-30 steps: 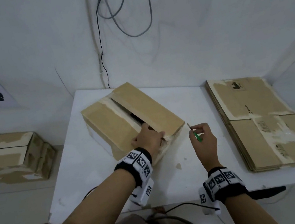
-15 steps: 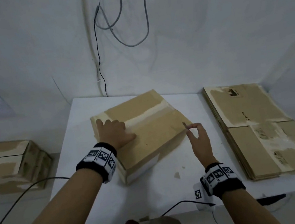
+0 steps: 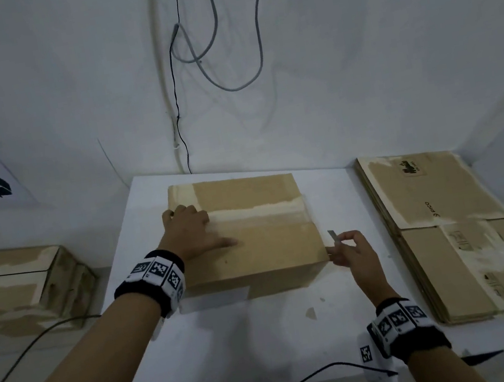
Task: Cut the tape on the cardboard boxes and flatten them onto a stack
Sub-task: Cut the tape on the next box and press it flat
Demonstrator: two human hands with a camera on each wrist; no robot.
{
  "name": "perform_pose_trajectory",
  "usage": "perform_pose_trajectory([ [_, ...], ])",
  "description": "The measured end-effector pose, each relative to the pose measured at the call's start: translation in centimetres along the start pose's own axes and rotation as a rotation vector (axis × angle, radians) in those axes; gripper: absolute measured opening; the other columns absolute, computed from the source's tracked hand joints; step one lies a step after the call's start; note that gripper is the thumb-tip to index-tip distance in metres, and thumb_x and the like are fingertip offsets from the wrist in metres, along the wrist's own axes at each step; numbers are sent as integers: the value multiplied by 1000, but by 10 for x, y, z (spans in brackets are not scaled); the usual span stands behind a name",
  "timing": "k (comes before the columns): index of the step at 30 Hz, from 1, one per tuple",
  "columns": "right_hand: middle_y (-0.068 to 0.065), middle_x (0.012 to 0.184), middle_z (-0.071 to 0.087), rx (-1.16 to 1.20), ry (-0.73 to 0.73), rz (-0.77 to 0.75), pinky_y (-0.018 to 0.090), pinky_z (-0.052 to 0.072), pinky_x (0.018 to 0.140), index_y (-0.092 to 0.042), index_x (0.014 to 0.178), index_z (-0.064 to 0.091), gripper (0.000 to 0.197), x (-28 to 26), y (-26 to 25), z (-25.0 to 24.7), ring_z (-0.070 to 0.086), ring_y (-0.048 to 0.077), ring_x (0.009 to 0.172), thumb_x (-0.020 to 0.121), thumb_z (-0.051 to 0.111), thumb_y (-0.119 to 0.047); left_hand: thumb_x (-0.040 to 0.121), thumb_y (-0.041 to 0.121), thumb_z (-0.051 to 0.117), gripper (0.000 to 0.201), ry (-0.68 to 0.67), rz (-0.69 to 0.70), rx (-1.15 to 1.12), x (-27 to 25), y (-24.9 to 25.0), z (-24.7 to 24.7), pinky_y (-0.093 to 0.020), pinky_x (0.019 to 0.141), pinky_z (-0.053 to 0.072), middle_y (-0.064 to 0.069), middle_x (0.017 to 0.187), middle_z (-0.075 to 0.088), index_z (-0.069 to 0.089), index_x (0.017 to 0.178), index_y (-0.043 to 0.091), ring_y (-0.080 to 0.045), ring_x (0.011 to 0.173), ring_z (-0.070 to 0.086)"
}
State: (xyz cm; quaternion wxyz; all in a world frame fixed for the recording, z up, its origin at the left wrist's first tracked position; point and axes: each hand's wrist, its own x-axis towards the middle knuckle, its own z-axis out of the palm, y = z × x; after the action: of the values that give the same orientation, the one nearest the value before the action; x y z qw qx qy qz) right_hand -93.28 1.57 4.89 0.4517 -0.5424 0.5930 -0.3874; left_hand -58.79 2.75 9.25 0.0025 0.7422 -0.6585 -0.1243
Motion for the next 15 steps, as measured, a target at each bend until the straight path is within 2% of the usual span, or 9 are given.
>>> perform_pose_trajectory([
  [2,4,87,77,-2,-23,0,25,54,78,-10,102,54,11,-5,0,-3,72,16,85,101,54,-21,50,98,39,102,-21,49,-18,0,6,0,-44,102,22,1,118,56,55,120,26,-22,116,44],
  [4,5,85,77,2,-61,7,28,54,79,-9,102,54,11,-6,-5,-3,73,17,83,101,53,-20,53,94,47,99,-38,110,-30,2,21,4,-41,101,26,0,117,56,54,118,21,-22,112,44],
  [7,12,81,76,-13,-141,34,33,55,78,-6,103,52,11,-9,-12,4,74,24,78,101,51,-17,53,89,59,98,-66,173,-109,7,51,11,-34,91,36,-4,114,56,54,113,13,-21,104,43],
  [11,21,76,73,-24,-301,113,43,59,79,-4,104,49,14,-20,-16,17,73,36,74,100,51,-18,51,73,78,89,-165,243,-225,9,85,18,-31,91,36,-2,114,53,56,117,18,-21,110,41],
  [13,19,77,74,-40,-289,141,40,59,73,-7,102,50,12,-20,-16,19,72,33,70,100,52,-18,47,65,84,92,-198,268,-206,7,95,24,-32,93,36,-3,116,49,54,120,18,-21,111,38],
  [15,10,86,74,-96,-191,80,30,55,65,-11,99,55,7,-13,-13,18,70,24,71,98,56,-18,48,61,85,94,-194,273,-185,6,96,31,-34,97,32,-5,121,45,50,125,18,-23,114,35],
])
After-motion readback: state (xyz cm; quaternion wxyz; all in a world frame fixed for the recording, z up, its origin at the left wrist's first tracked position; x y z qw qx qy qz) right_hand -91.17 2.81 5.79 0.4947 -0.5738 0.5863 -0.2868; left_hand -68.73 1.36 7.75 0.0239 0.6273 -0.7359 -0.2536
